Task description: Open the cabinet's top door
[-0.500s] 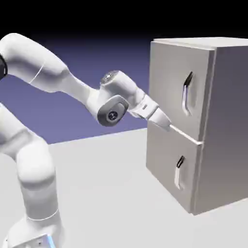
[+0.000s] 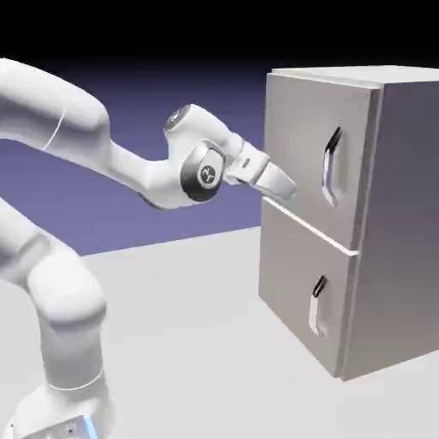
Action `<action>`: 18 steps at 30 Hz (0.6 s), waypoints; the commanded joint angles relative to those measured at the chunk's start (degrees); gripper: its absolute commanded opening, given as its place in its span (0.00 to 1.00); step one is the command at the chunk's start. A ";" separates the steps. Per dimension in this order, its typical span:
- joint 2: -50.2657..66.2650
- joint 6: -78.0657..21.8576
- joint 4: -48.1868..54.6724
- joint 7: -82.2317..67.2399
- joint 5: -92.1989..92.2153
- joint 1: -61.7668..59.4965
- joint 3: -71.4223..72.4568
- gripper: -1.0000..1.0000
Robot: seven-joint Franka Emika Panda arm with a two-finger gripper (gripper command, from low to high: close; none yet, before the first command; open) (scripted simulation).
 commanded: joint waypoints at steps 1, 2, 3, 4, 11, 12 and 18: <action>-0.37 -0.22 0.25 1.90 -2.50 0.75 -0.82 1.00; -0.73 -0.44 0.51 3.80 -4.99 1.49 -1.65 1.00; -1.10 -0.66 0.76 5.70 -7.48 2.24 -2.47 1.00; -1.46 -0.88 1.01 7.60 -9.97 2.98 -3.30 1.00; -4.02 -2.41 2.79 20.88 -27.41 8.19 -9.06 1.00; -4.38 -2.63 3.04 22.78 -29.90 8.94 -9.89 1.00; -6.57 -3.94 4.57 34.17 -44.86 13.41 -14.83 1.00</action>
